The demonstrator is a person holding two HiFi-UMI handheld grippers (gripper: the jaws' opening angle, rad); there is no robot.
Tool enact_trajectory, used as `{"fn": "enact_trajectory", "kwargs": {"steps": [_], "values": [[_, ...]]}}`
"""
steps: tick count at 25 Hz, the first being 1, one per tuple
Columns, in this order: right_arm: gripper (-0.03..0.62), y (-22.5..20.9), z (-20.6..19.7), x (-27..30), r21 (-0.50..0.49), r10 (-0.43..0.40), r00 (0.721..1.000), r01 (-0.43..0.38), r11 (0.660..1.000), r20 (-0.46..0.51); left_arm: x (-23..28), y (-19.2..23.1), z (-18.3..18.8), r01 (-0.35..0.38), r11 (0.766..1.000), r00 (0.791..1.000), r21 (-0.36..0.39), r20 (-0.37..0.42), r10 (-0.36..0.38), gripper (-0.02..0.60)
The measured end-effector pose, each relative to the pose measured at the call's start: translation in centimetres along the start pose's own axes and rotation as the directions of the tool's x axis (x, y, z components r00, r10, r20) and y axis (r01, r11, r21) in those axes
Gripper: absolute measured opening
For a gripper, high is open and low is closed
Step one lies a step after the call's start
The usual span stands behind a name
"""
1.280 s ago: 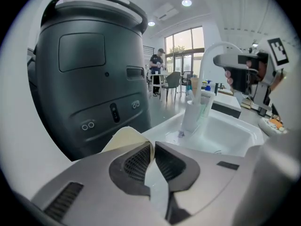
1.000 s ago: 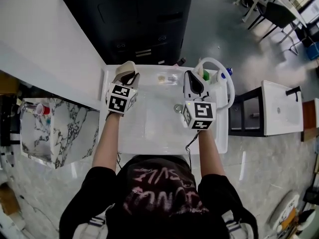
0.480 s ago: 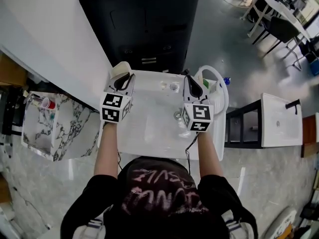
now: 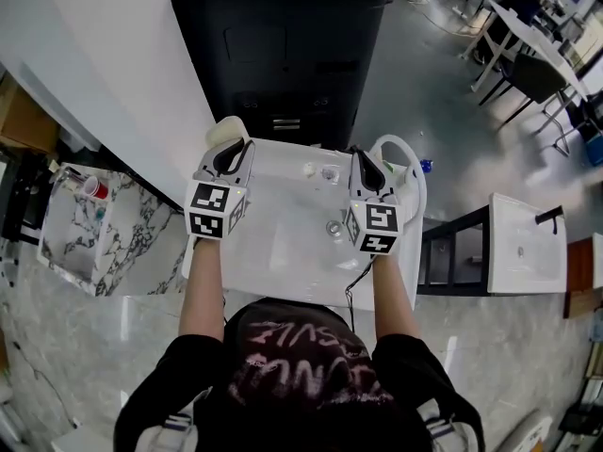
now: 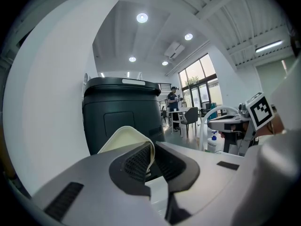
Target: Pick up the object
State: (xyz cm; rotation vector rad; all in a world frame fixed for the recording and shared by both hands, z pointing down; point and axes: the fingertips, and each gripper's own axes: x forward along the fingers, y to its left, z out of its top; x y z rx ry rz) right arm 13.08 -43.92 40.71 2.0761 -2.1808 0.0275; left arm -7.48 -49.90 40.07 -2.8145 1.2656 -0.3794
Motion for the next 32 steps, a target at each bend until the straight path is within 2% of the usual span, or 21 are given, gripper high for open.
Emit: {"fn": "enact_trajectory", "kwargs": {"steps": [6, 32], "values": [[0.014, -0.3, 0.2, -0.4, -0.001, 0.003, 1.000, -0.003, 1.000, 0.002, -0.5, -0.2, 0.6, -0.011, 1.000, 1.000, 0.022, 0.013, 0.011, 0.041], [0.014, 0.6, 1.7, -1.0, -0.019, 0.010, 0.999, -0.009, 1.000, 0.030, -3.2, 0.5, 1.8, -0.025, 1.000, 0.998, 0.018, 0.057, 0.024, 0.040]]}}
